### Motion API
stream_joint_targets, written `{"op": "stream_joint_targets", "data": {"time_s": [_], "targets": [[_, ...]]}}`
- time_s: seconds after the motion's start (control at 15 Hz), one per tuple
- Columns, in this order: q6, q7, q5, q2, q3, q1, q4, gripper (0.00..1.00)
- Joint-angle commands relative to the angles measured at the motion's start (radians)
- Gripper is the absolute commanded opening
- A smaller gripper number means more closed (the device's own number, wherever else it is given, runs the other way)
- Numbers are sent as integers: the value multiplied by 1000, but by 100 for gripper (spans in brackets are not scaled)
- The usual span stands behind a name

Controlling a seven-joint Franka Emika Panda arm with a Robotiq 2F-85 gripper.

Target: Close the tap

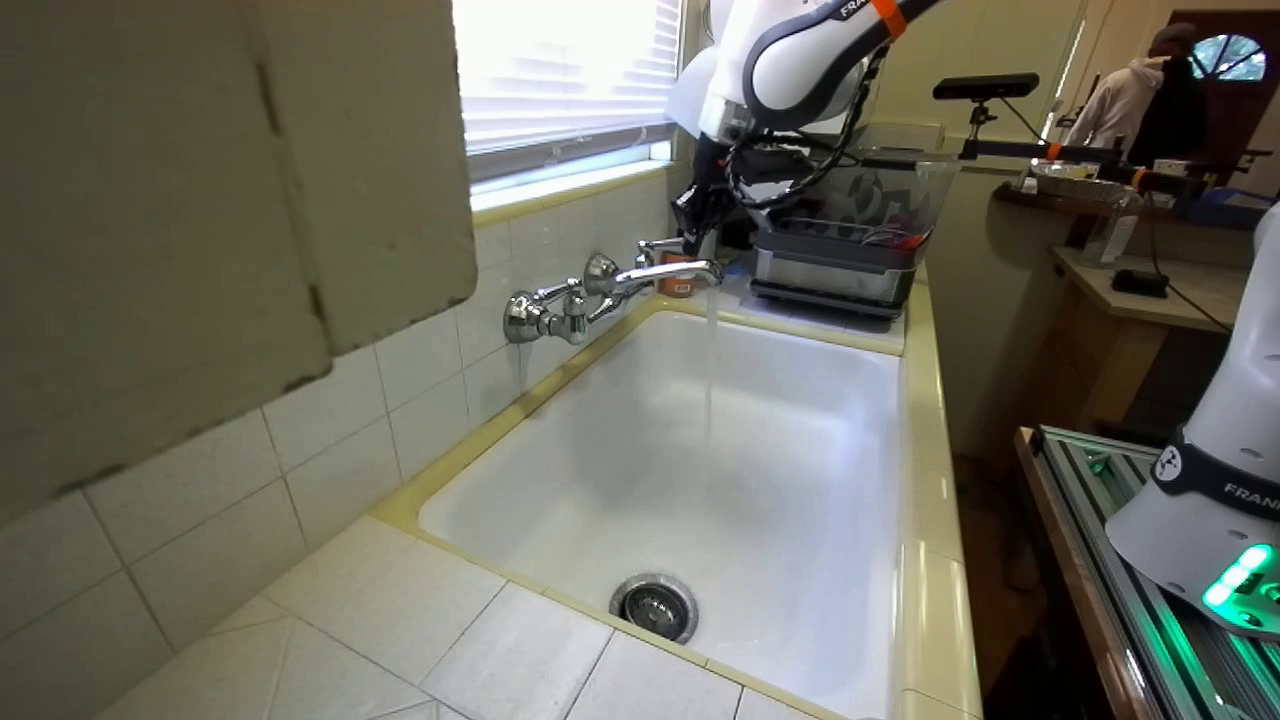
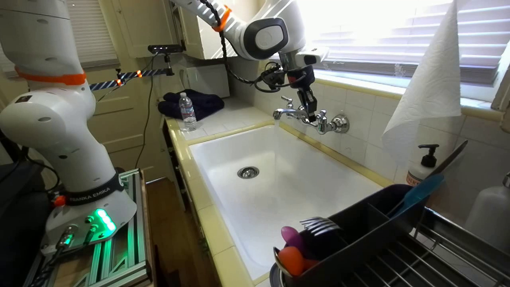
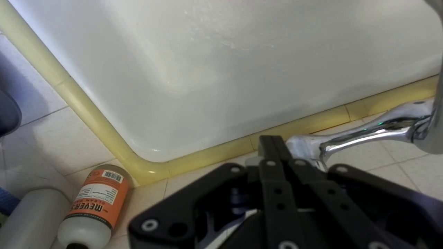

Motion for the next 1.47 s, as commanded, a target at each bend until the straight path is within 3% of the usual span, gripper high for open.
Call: {"op": "stream_joint_targets", "data": {"time_s": [0.0,1.4], "targets": [[26,0,41,39,-1,4,35,0],[66,-41,102,164,-3,-15,196,0]]}}
